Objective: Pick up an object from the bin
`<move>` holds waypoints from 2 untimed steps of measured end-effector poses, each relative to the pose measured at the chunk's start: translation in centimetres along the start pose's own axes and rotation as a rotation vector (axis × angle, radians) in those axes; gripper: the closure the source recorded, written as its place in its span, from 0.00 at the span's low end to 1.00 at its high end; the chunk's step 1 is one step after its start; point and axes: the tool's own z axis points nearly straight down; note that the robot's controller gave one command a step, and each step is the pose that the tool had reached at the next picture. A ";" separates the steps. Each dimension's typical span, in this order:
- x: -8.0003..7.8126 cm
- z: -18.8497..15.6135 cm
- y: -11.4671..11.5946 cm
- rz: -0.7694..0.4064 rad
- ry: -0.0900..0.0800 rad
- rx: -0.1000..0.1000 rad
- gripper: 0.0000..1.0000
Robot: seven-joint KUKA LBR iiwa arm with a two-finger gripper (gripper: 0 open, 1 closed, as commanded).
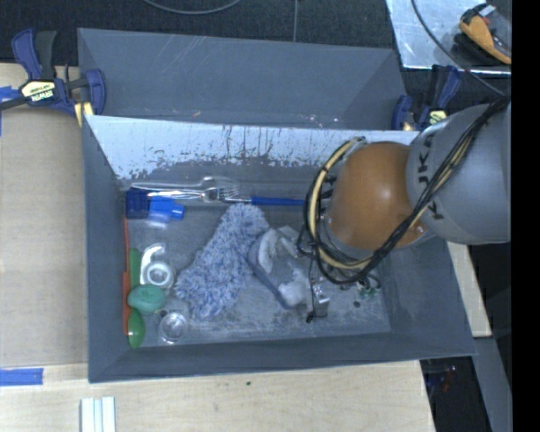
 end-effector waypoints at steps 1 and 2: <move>-0.7 0.1 -2.9 0.383 -0.001 0.004 0.00; -2.5 -0.3 3.0 -0.161 -0.019 0.010 1.00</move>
Offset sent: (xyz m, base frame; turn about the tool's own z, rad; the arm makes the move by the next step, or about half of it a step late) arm 0.0092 0.0679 -0.0022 -0.4485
